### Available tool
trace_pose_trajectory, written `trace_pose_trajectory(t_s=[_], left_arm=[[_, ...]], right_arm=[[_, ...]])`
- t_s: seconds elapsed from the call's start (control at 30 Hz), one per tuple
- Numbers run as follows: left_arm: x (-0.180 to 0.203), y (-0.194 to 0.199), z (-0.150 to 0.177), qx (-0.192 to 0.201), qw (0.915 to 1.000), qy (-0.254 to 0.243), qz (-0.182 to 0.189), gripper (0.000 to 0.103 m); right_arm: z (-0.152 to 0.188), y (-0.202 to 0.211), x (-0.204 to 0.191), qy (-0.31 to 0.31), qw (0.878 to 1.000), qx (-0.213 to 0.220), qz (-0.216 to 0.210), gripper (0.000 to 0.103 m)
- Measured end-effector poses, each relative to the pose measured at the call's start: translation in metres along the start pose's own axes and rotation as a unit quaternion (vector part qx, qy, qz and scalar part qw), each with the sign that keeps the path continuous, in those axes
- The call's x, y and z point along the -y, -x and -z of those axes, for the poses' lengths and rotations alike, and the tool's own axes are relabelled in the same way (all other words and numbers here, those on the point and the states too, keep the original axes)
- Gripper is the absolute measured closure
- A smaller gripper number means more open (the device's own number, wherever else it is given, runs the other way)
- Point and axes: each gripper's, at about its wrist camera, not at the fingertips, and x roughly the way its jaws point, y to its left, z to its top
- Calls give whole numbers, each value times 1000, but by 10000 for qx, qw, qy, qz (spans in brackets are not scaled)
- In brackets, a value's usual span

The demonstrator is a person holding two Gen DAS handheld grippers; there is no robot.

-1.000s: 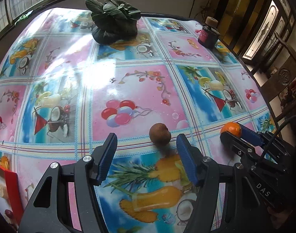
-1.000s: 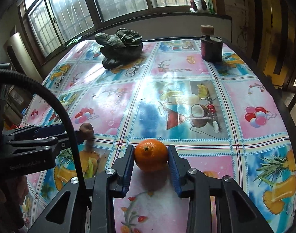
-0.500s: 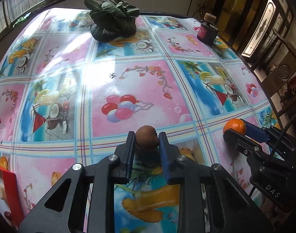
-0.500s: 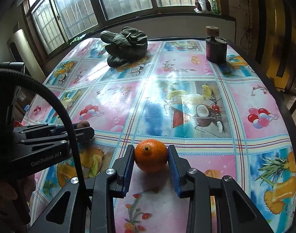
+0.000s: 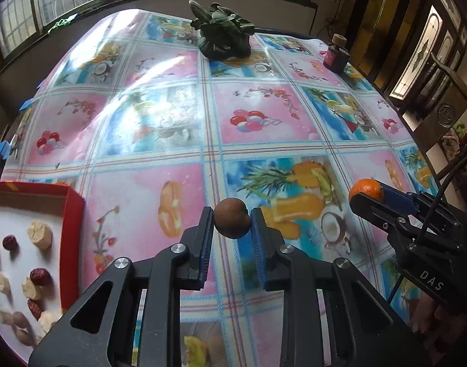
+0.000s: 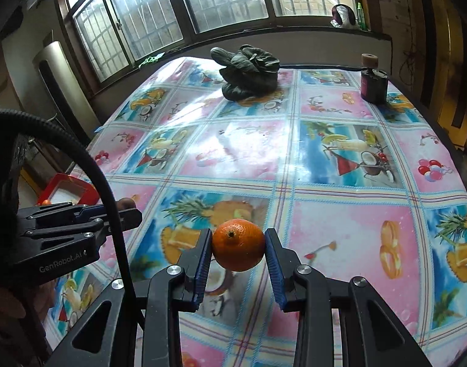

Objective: Organize fruits
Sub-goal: 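Carry the brown fruit and orange into the red tray and open both tools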

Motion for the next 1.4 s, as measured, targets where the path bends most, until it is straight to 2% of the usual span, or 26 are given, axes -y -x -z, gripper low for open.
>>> trace_pose_trajectory(t_s=[0.37, 0.67, 0.83, 1.13, 1.4], left_arm=[[-53, 45, 50, 274, 9977, 289, -555, 80], [-92, 70, 68, 432, 9949, 567, -718, 80], [-118, 83, 76, 485, 9927, 783, -775, 80], [-182, 98, 91, 486, 9841, 1324, -1081, 80], [-204, 91, 96, 396, 9822, 1452, -1128, 80]], right_arm=[[25, 13, -71, 343, 9984, 8, -454, 69], [35, 6, -121, 693, 9952, -93, -689, 69], [33, 5, -146, 897, 9927, -93, -807, 69], [18, -7, -193, 1230, 9858, -83, -1138, 70], [-3, -41, -238, 1462, 9784, -193, -1449, 70]])
